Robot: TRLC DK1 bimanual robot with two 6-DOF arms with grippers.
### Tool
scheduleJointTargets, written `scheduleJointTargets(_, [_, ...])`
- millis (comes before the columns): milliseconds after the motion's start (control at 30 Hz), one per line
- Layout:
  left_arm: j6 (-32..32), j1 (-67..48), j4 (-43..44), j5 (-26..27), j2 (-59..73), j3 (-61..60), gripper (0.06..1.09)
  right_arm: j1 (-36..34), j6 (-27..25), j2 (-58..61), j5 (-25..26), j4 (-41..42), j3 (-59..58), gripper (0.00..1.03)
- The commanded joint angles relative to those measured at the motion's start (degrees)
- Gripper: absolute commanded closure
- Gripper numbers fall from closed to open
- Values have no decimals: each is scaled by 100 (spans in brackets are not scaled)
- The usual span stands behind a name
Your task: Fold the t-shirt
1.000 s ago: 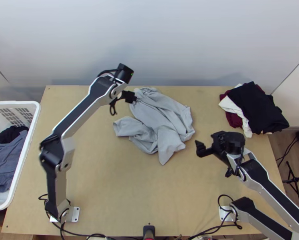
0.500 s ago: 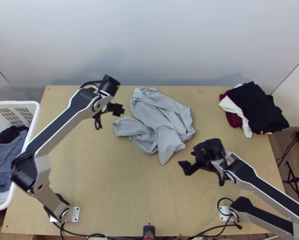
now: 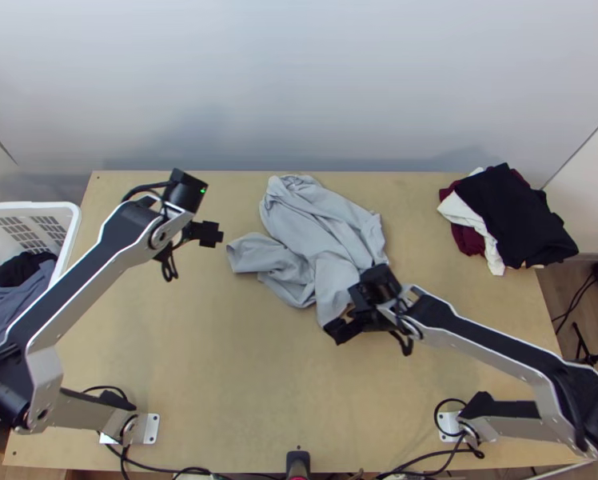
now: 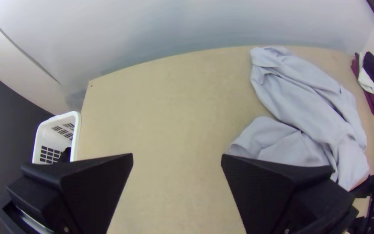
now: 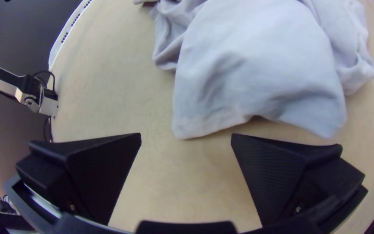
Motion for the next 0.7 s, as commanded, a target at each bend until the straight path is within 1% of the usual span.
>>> scheduleJointTargets(0, [55, 185, 80, -14, -361, -383, 10, 208, 61, 787, -60, 86, 340, 20])
scheduleJointTargets(33, [73, 203, 89, -14, -387, -400, 10, 217, 61, 840, -60, 86, 376, 27])
scheduleJointTargets(67, [82, 221, 89, -14, -405, -418, 10, 243, 34, 858, -60, 77, 420, 38])
scheduleJointTargets(167, [117, 247, 124, -14, -467, -497, 10, 243, -185, 945, -43, 77, 534, 92])
scheduleJointTargets(200, [125, 264, 151, -14, -467, -532, 10, 217, -256, 989, -43, 69, 569, 97])
scheduleJointTargets(367, [169, 291, 247, -14, -467, -594, 10, 147, -352, 770, 247, 51, 569, 98])
scheduleJointTargets(500, [213, 291, 247, -14, -475, -585, 10, 59, -458, -48, 362, -46, 525, 99])
scheduleJointTargets(667, [222, 273, 256, -14, -519, -796, 10, -90, -572, -962, 362, -749, 1070, 99])
